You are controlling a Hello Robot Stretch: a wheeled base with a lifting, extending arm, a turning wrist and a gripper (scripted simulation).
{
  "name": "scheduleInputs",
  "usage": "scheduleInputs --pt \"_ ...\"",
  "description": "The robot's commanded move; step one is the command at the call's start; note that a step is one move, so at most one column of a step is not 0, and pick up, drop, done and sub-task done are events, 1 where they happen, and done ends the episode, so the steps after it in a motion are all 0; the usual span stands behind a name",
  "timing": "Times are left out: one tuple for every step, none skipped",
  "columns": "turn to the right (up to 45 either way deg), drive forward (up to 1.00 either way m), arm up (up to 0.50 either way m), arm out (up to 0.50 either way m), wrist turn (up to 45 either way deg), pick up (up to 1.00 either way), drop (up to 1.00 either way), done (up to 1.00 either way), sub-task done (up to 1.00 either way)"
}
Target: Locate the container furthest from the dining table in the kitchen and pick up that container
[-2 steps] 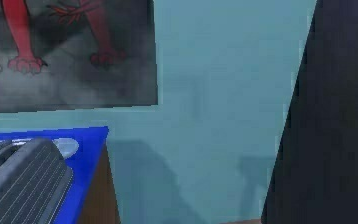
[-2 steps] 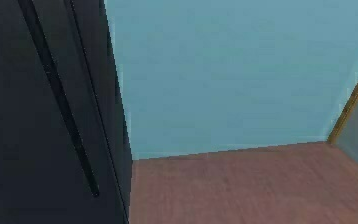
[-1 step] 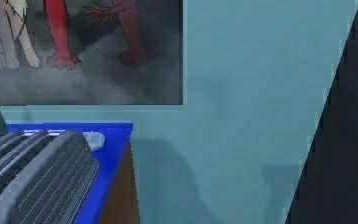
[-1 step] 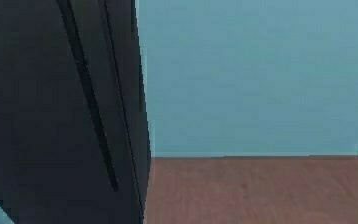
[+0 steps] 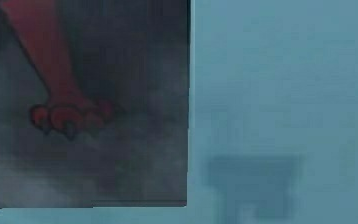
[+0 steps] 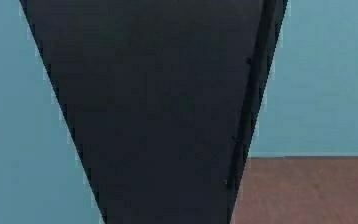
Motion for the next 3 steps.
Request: scheduleInputs --pt "-45.0 0.0 0.0 0.0 0.0 0.0 0.0 0.0 0.0" --pt "-45.0 0.0 0.0 0.0 0.0 0.0 0.0 0.0 0.0" --pt "-45.0 0.0 0.0 0.0 0.0 0.0 0.0 0.0 0.0"
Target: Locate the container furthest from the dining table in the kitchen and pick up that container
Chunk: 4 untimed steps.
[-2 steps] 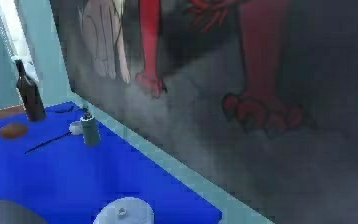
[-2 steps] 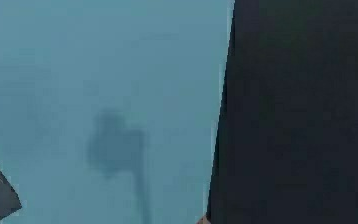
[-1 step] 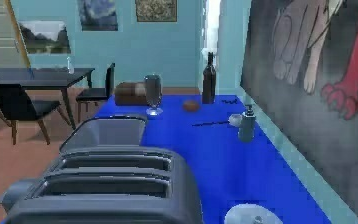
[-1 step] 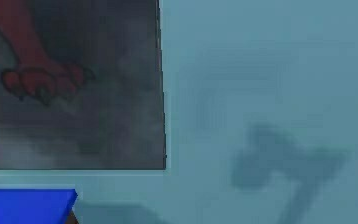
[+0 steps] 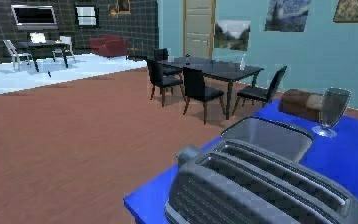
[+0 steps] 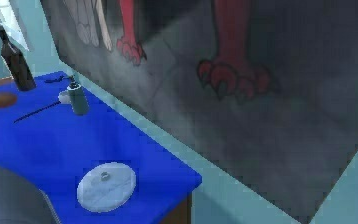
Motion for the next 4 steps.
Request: scheduleInputs --pt "-15.0 0.0 0.0 0.0 0.0 0.0 0.0 0.0 0.0" --pt "0.0 0.0 0.5 0.0 0.0 0.0 0.0 0.0 0.0" --pt "0.0 0.0 0.38 0.0 0.0 0.0 0.0 0.0 0.0" --pt "0.0 0.0 0.0 0.02 0.0 0.0 0.0 0.0 0.0"
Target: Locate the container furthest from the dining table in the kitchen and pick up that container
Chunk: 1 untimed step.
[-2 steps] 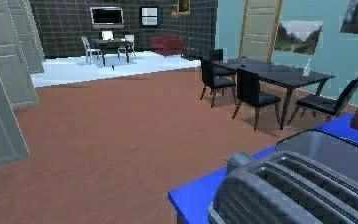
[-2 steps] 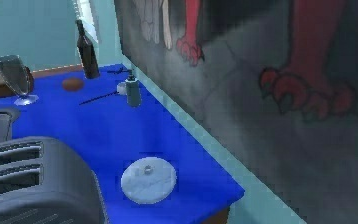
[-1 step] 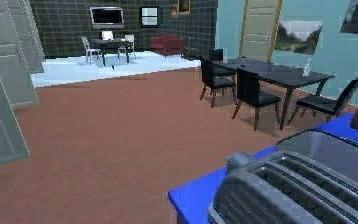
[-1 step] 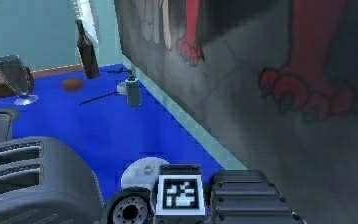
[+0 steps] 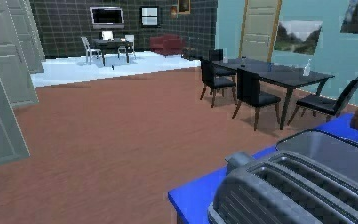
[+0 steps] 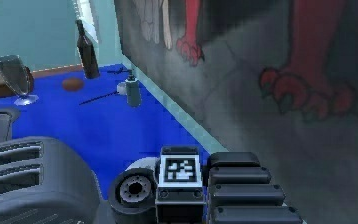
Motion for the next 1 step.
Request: scheduleInputs --pt "0.0 0.0 0.0 0.0 45.0 0.0 0.0 0.0 0.0"
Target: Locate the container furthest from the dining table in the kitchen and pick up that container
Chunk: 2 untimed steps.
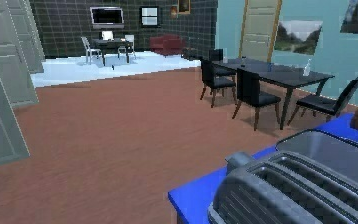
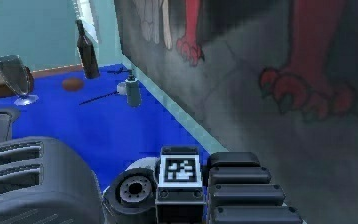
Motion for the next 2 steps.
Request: scheduleInputs --pt "0.0 0.0 0.0 0.0 45.0 0.0 0.0 0.0 0.0" --pt "0.0 0.0 0.0 0.0 45.0 0.0 0.0 0.0 0.0"
